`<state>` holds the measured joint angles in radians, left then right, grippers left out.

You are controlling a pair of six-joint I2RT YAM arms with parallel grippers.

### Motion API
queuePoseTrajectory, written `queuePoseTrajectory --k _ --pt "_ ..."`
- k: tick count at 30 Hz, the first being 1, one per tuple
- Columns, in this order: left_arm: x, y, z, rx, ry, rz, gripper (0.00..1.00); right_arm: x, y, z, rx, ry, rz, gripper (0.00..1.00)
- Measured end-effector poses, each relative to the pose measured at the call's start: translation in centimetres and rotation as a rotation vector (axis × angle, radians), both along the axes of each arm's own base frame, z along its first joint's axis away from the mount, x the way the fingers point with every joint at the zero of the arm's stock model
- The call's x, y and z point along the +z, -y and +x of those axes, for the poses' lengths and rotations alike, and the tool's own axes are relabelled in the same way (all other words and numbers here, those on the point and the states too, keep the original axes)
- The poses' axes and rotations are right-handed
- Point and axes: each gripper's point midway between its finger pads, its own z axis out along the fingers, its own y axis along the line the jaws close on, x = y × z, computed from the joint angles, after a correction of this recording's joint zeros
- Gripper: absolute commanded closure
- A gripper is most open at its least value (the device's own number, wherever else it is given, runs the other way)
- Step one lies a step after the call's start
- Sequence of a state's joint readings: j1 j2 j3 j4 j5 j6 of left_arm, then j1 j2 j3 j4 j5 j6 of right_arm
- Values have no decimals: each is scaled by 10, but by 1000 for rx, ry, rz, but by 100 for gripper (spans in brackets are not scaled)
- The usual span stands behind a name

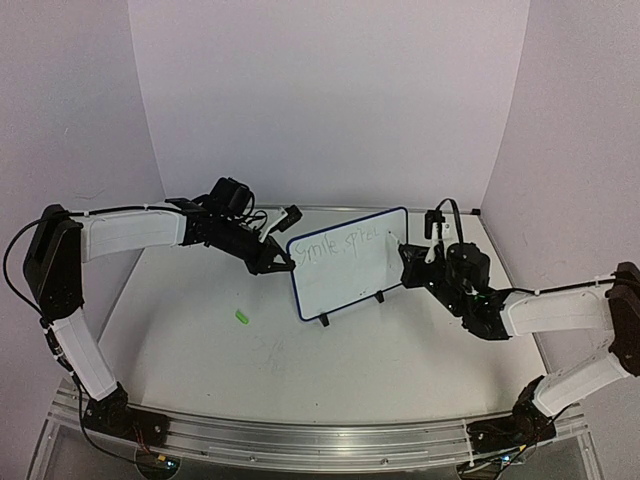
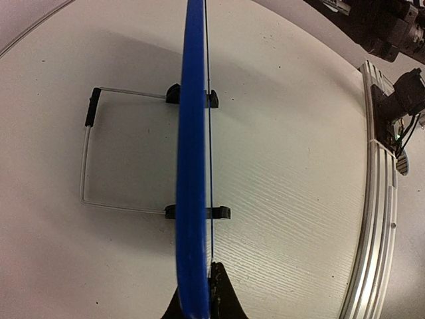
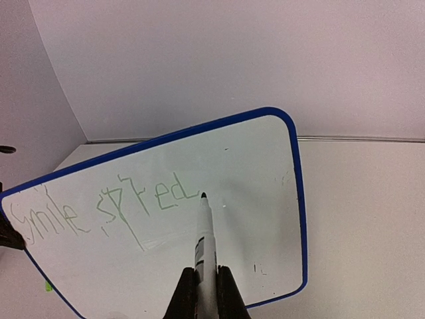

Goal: Write a sentence on the whiteboard

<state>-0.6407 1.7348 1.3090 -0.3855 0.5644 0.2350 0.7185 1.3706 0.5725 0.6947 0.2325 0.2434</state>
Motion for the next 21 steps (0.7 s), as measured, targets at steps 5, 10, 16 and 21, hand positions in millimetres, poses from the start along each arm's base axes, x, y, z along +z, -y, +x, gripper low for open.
queuePoseTrajectory --k 5,10,16,21 --pt "0 0 0 0 0 0 100 7 4 -10 25 6 34 100" --pt "0 0 0 0 0 0 100 10 11 -11 49 5 53 100" --pt "0 0 0 0 0 0 100 3 22 -5 75 -21 53 100" --pt "0 0 0 0 0 0 100 2 20 -5 120 -28 55 100"
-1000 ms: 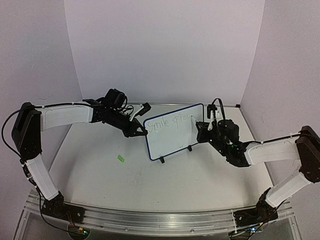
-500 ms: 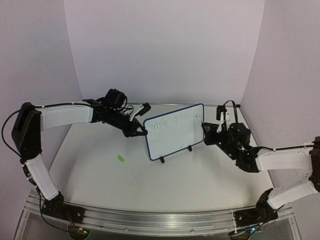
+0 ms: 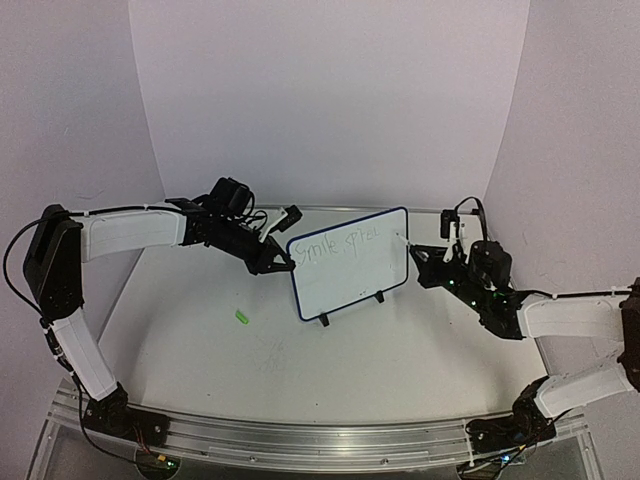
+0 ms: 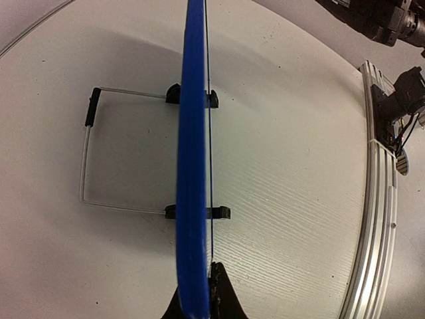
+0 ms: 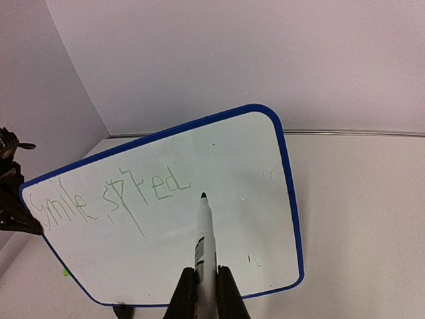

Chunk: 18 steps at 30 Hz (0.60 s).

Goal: Write a sentence on the whiteboard

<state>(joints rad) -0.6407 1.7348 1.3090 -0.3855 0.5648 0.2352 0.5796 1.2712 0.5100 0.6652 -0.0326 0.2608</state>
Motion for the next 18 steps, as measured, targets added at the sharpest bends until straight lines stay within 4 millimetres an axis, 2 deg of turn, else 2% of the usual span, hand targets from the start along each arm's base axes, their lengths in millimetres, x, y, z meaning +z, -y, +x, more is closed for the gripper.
queuePoseTrajectory --k 9,18 --pt "0 0 0 0 0 0 100 -18 -10 3 44 -36 -36 100" --pt "0 0 0 0 0 0 100 -4 -17 20 37 6 -38 100"
